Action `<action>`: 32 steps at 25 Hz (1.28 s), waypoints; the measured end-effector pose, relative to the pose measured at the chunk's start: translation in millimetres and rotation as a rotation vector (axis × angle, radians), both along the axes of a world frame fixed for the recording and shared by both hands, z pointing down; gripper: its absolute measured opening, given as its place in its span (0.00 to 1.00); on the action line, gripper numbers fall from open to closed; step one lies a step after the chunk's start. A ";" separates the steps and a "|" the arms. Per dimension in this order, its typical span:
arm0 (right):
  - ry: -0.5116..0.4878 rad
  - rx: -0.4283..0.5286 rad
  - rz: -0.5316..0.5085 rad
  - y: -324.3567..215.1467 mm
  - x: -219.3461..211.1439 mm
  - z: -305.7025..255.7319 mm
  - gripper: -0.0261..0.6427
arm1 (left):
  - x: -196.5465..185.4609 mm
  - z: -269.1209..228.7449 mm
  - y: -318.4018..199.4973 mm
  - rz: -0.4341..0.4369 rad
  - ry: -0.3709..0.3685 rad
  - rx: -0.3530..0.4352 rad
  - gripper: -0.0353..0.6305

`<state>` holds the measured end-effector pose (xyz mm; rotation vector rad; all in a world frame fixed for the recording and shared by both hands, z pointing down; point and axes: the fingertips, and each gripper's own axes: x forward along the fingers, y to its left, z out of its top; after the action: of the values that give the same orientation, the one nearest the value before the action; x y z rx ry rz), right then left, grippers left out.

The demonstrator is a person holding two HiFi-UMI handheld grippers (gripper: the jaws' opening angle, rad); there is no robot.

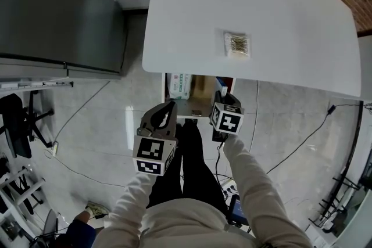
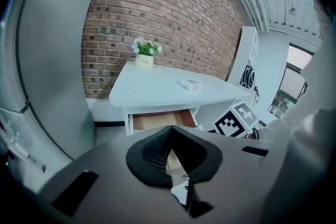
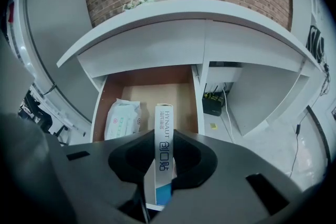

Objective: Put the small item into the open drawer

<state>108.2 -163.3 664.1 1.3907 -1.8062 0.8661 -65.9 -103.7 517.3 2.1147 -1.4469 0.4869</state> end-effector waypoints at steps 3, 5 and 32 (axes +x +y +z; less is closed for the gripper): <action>0.020 -0.020 0.008 -5.9 1.8 10.8 0.19 | 1.3 4.5 -1.5 -0.007 0.000 -0.007 0.08; 0.041 -0.033 0.000 -7.0 2.0 18.0 0.19 | 1.7 7.7 -2.3 -0.006 -0.005 -0.012 0.08; 0.096 -0.084 -0.060 -20.5 -17.9 73.3 0.19 | 1.9 32.3 -7.6 -0.032 -0.003 -0.062 0.08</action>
<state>90.3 -183.8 737.4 1.2964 -1.7116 0.8204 -64.1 -111.3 549.6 2.0404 -1.4469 0.5162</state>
